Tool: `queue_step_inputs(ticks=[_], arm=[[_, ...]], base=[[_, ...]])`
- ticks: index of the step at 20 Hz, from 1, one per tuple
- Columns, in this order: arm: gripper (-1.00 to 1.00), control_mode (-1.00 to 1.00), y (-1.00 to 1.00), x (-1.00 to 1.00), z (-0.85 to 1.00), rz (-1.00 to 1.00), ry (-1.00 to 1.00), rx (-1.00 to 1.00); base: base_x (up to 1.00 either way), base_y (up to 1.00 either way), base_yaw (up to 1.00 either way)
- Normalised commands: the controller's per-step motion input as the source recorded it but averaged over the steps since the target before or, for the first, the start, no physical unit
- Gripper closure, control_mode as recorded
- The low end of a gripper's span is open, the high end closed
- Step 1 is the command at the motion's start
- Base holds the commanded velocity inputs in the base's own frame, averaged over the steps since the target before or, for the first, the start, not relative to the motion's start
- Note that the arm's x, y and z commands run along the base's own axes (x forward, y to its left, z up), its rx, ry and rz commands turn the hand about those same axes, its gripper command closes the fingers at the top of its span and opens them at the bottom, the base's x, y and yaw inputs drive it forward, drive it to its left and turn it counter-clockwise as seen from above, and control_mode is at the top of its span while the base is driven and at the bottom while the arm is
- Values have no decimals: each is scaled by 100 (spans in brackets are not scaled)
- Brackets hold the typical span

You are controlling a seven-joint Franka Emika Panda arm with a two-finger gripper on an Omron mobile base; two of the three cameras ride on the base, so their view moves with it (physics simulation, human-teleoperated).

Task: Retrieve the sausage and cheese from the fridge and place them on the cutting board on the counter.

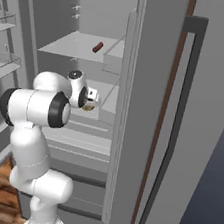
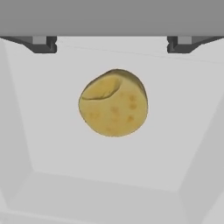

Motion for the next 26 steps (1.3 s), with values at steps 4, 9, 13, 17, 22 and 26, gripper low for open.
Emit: queue_step_inputs(ticks=[4,9,13,17,22,26], arm=[[-100,-100,0,37,0,0,0,0],[-100,-100,0,20,0,0,2,0],[-100,-100,0,5,-1,0,4,0],[-100,-100,0,4,-1,0,3,0],[-100,-100,0,22,-11,0,5,0],[-100,-100,0,3,-21,0,8,0]], base=[[0,0,0],[0,0,0],[0,0,0],[0,0,0],[0,0,0],[0,0,0]])
